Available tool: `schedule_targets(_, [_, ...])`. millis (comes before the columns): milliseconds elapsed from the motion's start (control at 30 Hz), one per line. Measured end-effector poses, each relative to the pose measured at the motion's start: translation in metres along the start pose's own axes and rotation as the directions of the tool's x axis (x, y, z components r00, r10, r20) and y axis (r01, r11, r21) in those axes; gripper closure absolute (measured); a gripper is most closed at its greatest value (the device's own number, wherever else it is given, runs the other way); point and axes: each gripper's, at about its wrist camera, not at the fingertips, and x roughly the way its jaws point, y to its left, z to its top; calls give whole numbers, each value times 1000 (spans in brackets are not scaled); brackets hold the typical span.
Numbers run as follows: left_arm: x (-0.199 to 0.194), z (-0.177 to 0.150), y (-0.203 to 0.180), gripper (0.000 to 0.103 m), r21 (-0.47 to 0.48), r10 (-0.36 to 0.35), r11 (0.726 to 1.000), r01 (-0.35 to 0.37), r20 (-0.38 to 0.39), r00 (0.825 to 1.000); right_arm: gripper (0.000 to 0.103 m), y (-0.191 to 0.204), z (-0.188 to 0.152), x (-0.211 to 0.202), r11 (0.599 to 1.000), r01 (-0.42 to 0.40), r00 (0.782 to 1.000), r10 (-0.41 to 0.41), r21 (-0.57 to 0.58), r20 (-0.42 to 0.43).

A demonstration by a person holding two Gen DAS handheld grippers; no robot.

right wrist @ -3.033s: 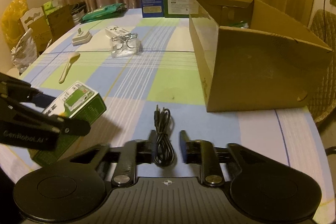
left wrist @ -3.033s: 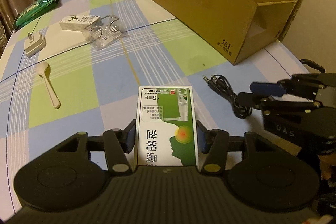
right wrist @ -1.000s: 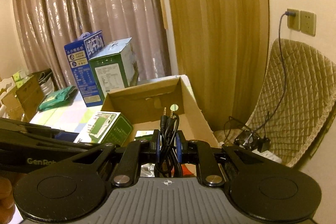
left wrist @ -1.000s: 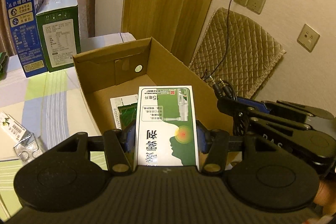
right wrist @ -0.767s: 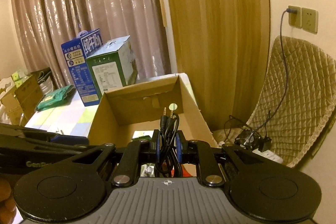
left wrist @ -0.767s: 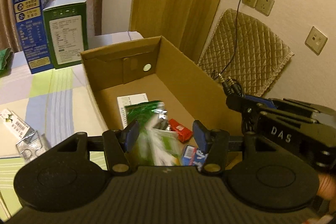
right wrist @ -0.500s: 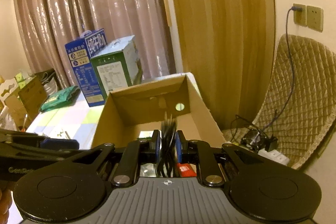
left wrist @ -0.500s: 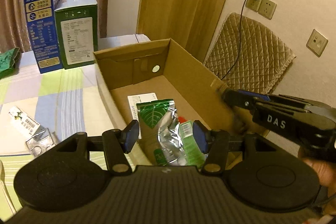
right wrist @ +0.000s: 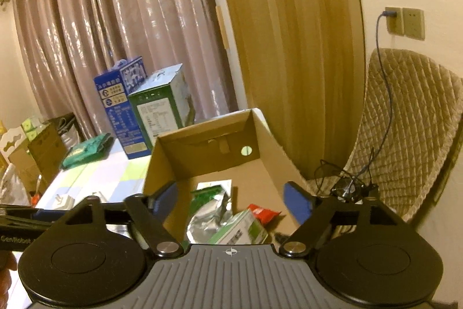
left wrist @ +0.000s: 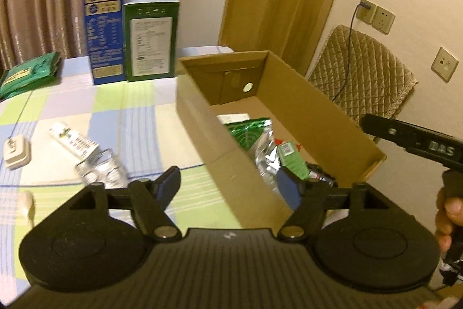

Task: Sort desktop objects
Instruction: 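Open both tools to drop the medicine box and cable into the cardboard box, then move both tools back toward the white spoon and clear plastic container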

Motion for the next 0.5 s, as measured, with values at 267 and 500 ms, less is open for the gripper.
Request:
schedule_targets(267, [-37, -40, 27, 6, 20, 85, 996, -85, -1, 996, 3, 42, -36, -34, 998, -68, 997, 67, -15, -40])
schedule_targets(500, [-71, -78, 69, 2, -59, 170, 983, -171, -17, 985, 2, 85, -72, -35, 989, -141, 983, 134, -45, -128])
